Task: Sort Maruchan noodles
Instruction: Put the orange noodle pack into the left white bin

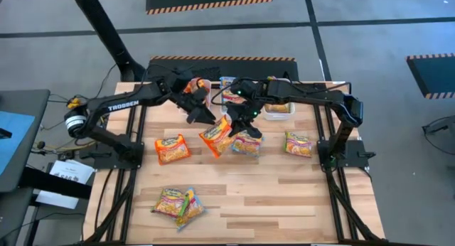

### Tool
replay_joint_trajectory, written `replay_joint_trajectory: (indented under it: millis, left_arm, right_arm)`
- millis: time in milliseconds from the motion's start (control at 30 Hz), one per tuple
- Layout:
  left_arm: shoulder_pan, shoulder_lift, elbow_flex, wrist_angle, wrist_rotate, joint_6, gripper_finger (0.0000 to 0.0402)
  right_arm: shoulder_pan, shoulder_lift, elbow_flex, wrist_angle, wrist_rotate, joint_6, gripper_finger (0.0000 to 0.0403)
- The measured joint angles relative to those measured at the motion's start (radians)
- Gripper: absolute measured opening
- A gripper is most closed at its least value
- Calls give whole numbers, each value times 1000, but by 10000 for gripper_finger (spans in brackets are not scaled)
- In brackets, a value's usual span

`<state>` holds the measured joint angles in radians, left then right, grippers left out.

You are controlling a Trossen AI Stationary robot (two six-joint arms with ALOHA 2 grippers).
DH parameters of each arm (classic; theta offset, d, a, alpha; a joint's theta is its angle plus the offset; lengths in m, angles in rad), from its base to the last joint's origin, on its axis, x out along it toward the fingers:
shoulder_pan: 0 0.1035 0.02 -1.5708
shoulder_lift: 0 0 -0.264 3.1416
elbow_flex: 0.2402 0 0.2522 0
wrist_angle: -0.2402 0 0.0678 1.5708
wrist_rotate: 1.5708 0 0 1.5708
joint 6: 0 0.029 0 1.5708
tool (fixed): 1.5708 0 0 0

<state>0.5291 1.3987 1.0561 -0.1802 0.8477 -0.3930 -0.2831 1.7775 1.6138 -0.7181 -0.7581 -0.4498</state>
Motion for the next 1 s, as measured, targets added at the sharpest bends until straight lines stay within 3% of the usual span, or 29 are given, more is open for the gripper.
replay_joint_trajectory:
  millis: [500,700,833,1000]
  left_arm:
    - [-43,27,0,21,26,-16,206]
    - [-52,27,0,21,-50,-20,204]
    - [-52,27,0,20,-68,-10,182]
    - [-52,27,0,21,-67,6,125]
  right_arm:
    - [-53,0,0,12,-3,-27,11]
    - [-60,0,0,32,-4,4,11]
    - [-58,1,0,49,-4,5,11]
    - [-62,1,-1,50,-4,9,12]
